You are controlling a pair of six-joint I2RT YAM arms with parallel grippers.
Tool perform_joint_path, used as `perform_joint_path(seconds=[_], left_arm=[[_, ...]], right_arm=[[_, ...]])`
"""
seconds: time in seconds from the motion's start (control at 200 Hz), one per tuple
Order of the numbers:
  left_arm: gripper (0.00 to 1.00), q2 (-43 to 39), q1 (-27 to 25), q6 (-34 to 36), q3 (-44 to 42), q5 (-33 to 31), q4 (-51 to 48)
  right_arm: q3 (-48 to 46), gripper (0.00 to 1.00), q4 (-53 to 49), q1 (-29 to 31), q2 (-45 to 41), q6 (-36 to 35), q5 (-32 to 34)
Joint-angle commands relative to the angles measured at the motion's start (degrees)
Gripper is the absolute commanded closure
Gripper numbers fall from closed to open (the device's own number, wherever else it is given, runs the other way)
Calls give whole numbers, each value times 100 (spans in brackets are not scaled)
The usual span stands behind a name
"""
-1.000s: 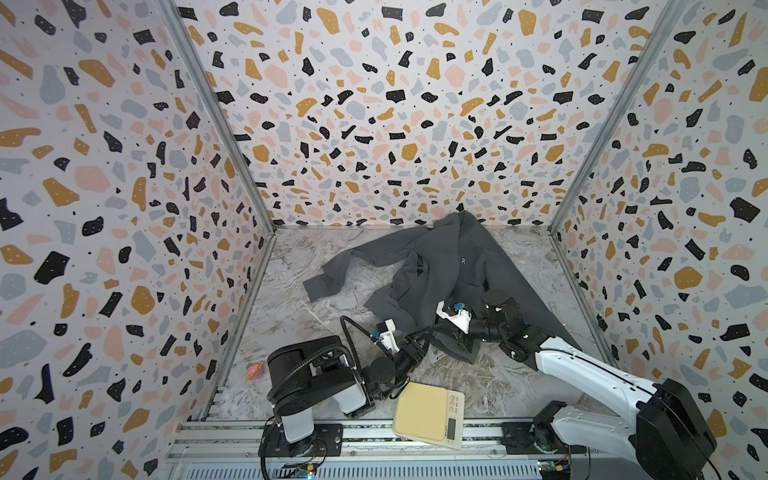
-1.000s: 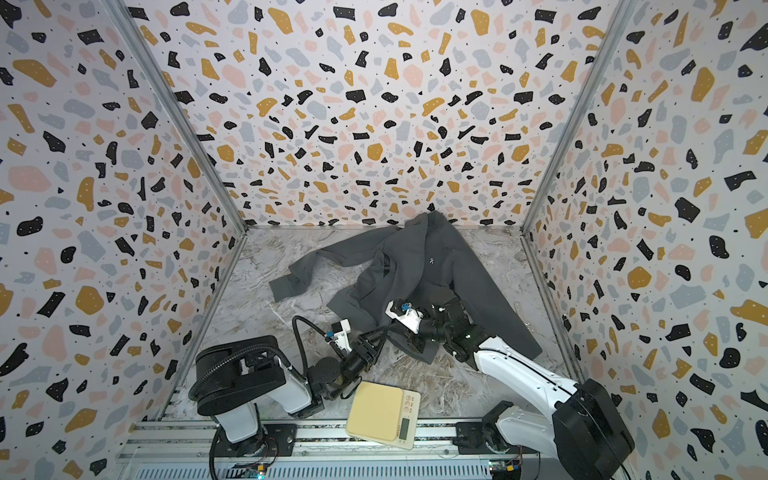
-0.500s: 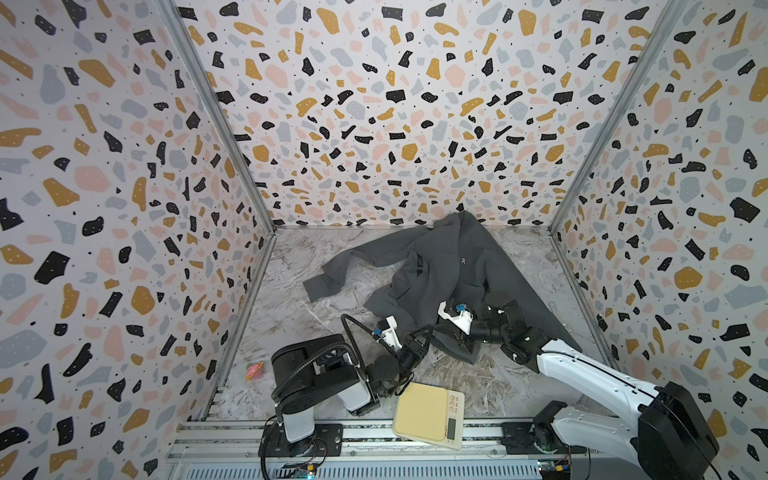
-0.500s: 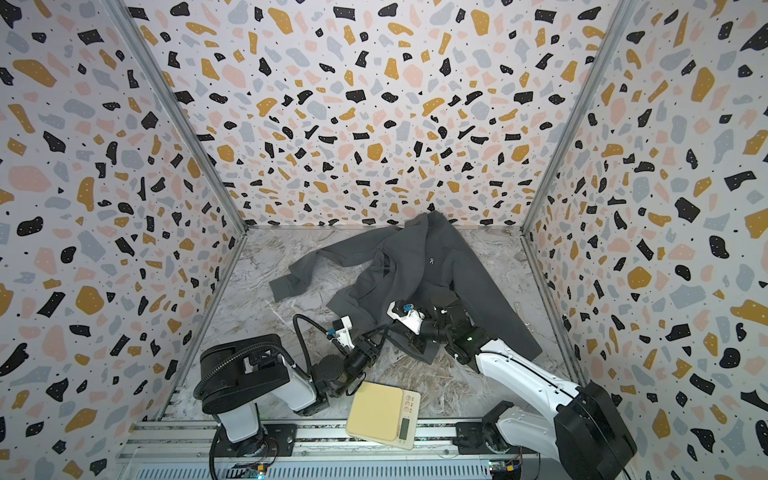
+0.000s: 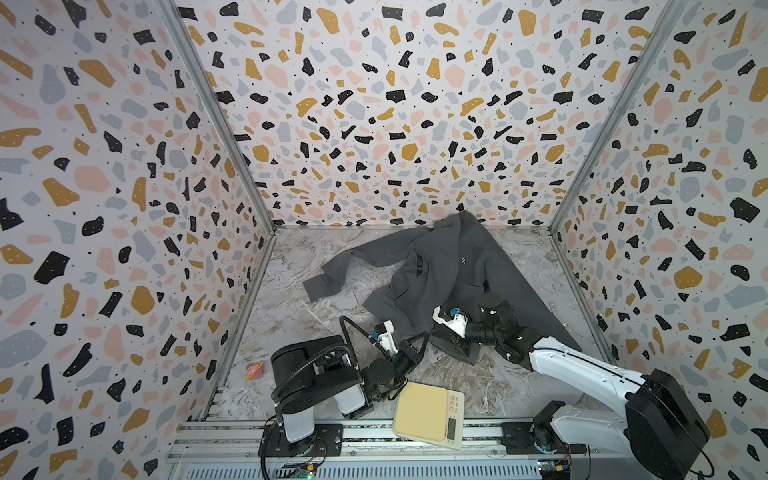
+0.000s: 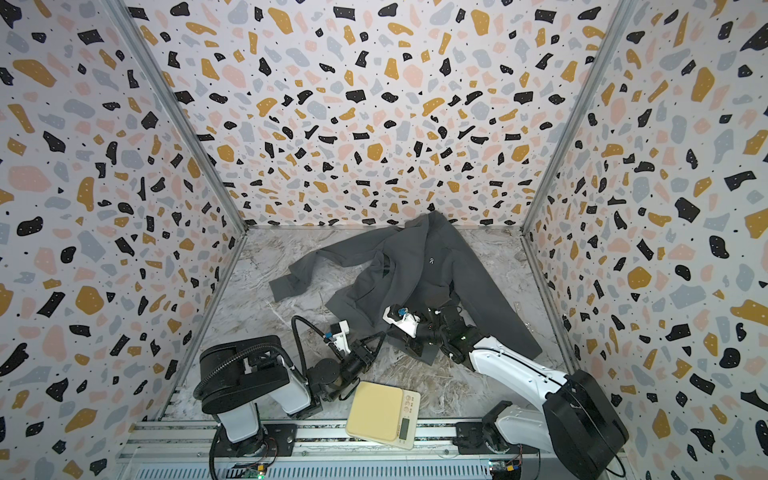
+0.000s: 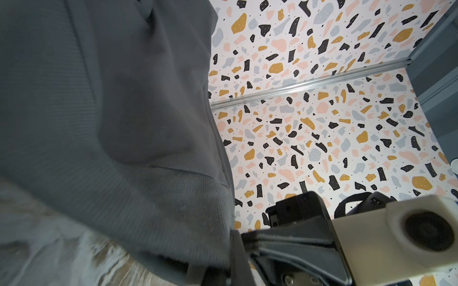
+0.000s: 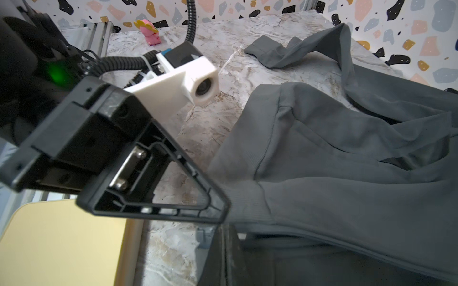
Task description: Zip up the jacket
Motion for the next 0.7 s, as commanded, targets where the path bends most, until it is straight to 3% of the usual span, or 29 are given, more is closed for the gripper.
perform_joint_path(seconds=[0.0,0.26,0.401,0.516,0.696], left_arm=[[100,-190,-58,-31,-402,245,378],[100,-712,-58,207,-468,377,-166],[100,-1211,-58,319,-609,317,-713],[100,-1946,-58,550,-628,168,-1785],[100,-3274,-58,1055,-443,-296,-3796]], right_arm=[[100,100,636,-223,62,-171,583],[427,100,1034,-307,707,-227,884],[739,100,1110,-539,1099,-273,1583],[988,100,1307,-898,1420,-263,2127],[1756,100,1516,-1625,2212,-328,2449]])
